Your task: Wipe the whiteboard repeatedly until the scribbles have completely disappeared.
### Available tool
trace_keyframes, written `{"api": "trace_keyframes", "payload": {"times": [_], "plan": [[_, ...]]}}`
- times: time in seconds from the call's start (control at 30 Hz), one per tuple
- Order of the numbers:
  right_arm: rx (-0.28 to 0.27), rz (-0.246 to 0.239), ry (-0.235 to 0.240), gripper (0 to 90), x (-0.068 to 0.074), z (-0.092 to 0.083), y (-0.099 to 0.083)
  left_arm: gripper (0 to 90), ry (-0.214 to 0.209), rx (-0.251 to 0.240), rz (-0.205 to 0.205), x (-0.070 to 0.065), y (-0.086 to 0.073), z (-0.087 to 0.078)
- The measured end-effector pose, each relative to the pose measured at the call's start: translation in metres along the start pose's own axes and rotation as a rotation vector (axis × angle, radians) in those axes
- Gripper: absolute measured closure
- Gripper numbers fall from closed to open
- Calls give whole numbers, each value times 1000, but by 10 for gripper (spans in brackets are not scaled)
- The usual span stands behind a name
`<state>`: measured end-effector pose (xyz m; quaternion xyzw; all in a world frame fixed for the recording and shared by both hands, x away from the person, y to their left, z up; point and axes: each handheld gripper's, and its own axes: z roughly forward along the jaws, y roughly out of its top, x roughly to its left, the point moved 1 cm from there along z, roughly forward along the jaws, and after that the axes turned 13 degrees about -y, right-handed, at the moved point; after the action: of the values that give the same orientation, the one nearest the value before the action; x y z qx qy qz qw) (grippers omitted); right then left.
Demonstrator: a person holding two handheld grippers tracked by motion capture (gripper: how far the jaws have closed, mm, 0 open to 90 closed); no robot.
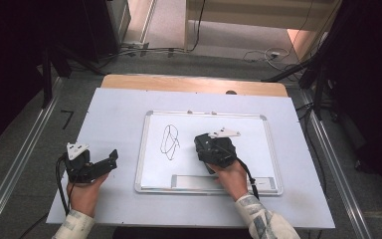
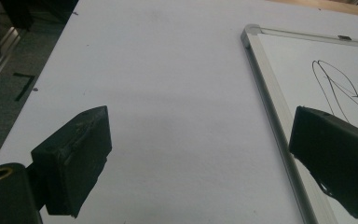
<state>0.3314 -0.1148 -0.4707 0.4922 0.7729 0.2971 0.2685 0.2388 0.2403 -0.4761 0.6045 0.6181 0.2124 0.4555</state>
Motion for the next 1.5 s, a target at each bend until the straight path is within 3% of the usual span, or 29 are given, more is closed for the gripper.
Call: {"api": "trace_keyframes", "payload": {"times": [0.6, 1.0, 1.5], "plan": [[-1, -29, 41, 373, 32, 15, 12, 62, -5, 0, 1, 1, 0, -1], [1, -38, 41, 376, 46, 24, 17, 62, -11, -1, 3, 2, 0, -1], [-10, -71, 63, 376, 78, 34, 26, 62, -12, -4, 0, 2, 1, -2]]}}
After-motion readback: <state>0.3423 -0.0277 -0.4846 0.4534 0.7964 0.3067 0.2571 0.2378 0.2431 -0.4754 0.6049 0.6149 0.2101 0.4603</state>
